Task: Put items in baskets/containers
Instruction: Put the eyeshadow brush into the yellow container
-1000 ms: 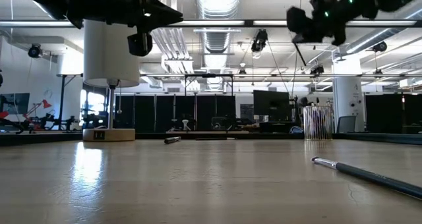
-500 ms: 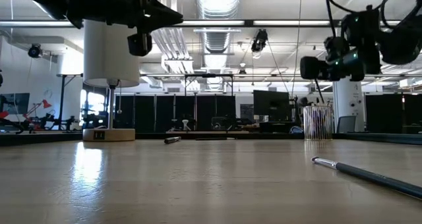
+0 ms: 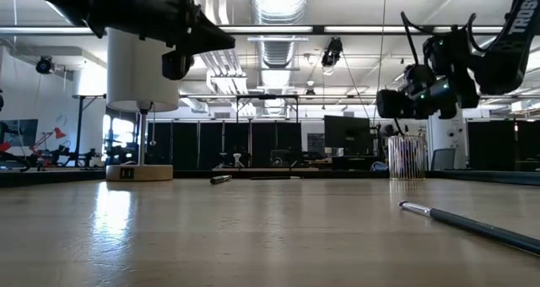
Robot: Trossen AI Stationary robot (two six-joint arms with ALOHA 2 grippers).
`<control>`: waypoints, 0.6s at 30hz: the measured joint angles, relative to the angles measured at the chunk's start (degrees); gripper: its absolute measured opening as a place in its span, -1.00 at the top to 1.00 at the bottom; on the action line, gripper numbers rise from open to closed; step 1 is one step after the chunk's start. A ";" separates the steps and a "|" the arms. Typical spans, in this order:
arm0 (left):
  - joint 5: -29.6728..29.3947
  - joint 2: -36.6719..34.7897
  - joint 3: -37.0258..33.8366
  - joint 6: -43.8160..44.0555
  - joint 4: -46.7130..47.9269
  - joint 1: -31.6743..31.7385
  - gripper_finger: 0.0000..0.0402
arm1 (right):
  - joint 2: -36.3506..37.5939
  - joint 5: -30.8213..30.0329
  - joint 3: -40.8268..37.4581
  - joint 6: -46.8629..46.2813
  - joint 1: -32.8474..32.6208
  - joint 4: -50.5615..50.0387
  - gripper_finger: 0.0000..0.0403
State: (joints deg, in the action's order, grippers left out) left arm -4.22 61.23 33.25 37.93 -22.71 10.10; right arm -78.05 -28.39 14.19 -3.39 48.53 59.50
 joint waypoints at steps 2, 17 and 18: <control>-1.77 1.19 1.90 -1.84 2.46 -0.57 0.88 | 2.38 0.50 0.37 0.24 -0.09 -3.02 0.59; -3.18 19.66 34.25 -11.54 31.49 0.14 0.88 | 27.15 7.07 9.55 -9.44 -3.53 -48.59 0.57; -2.59 21.37 36.93 -12.87 34.49 0.56 0.88 | 28.56 7.18 10.76 -10.07 -4.58 -51.90 0.63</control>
State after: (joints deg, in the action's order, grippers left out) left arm -6.81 82.60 70.18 25.05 11.78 10.65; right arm -49.49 -21.21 24.96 -13.46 43.95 7.60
